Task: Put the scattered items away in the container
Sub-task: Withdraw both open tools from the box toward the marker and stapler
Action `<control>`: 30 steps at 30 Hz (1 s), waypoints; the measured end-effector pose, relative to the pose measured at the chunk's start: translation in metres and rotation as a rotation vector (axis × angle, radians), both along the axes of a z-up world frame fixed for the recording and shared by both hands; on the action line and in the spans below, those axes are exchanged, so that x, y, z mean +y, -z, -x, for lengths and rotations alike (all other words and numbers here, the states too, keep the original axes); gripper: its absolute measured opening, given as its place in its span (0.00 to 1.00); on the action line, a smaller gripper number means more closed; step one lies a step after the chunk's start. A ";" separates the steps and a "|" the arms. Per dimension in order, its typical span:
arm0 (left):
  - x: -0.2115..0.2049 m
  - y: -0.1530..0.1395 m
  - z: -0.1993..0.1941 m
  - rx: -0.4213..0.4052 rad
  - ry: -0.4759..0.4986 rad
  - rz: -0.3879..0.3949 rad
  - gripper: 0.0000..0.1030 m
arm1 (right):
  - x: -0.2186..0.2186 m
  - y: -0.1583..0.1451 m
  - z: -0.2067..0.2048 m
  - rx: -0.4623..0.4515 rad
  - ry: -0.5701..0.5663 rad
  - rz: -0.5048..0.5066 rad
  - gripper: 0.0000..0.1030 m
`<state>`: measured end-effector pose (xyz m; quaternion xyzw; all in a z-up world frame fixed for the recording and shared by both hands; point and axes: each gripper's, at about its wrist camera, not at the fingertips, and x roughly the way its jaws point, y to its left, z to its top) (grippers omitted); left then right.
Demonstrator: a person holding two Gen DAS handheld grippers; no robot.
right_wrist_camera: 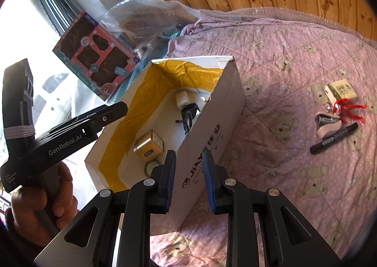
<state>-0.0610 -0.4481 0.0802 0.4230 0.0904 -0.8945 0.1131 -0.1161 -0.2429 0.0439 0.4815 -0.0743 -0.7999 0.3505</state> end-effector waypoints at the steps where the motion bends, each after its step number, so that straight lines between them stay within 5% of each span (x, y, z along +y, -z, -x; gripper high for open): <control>1: 0.004 -0.002 -0.002 0.002 0.007 0.008 0.48 | 0.005 0.000 -0.001 -0.004 0.006 0.008 0.26; 19: 0.087 -0.018 -0.009 0.030 0.115 0.045 0.52 | 0.103 0.031 0.000 -0.122 0.159 0.146 0.26; 30: 0.137 0.007 0.014 -0.019 0.192 0.025 0.52 | 0.169 0.065 0.013 -0.193 0.276 0.179 0.26</control>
